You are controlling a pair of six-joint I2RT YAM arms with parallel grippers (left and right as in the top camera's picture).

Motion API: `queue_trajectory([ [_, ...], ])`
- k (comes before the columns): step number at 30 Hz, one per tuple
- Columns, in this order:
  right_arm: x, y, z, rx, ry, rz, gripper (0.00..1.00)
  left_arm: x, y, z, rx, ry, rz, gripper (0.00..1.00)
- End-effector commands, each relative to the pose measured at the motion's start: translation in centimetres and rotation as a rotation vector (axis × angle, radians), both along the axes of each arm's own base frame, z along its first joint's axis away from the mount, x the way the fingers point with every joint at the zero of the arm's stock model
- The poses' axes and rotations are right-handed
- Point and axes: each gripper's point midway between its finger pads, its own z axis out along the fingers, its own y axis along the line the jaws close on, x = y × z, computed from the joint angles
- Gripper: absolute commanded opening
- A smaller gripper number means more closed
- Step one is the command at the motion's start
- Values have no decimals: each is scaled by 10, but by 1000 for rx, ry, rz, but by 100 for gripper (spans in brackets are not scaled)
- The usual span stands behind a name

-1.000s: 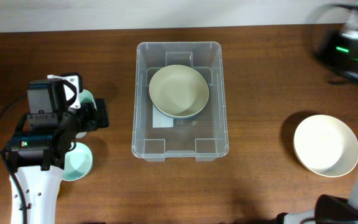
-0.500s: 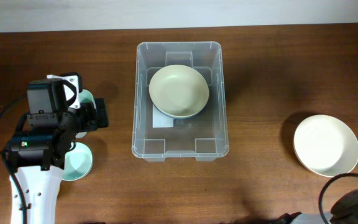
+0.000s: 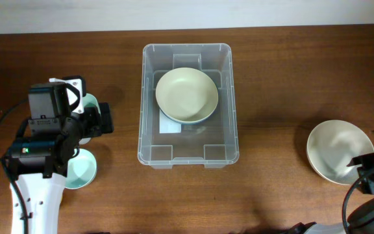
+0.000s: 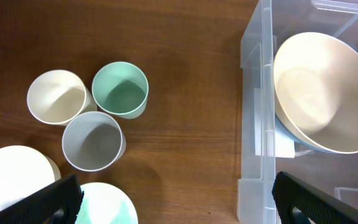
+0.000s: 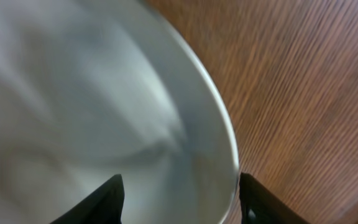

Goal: Pack container
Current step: 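Move the right gripper to the near cream bowl and grasp its rim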

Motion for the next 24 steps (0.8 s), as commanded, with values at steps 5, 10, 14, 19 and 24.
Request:
queue_trajectory([
  [5,-9,9,-22,-6,10,4,55,2,3,7,3,-15,15,99],
  [10,-8,9,-32,-24,-10,4,54,2,3,7,3,-15,15,100],
  [14,-6,10,-34,-24,-22,6,34,2,3,7,3,-16,15,99],
  [19,6,11,-31,-10,-87,10,8,2,3,7,3,-15,15,100],
  [24,15,12,-28,3,-138,14,4,2,3,7,3,-15,15,100],
])
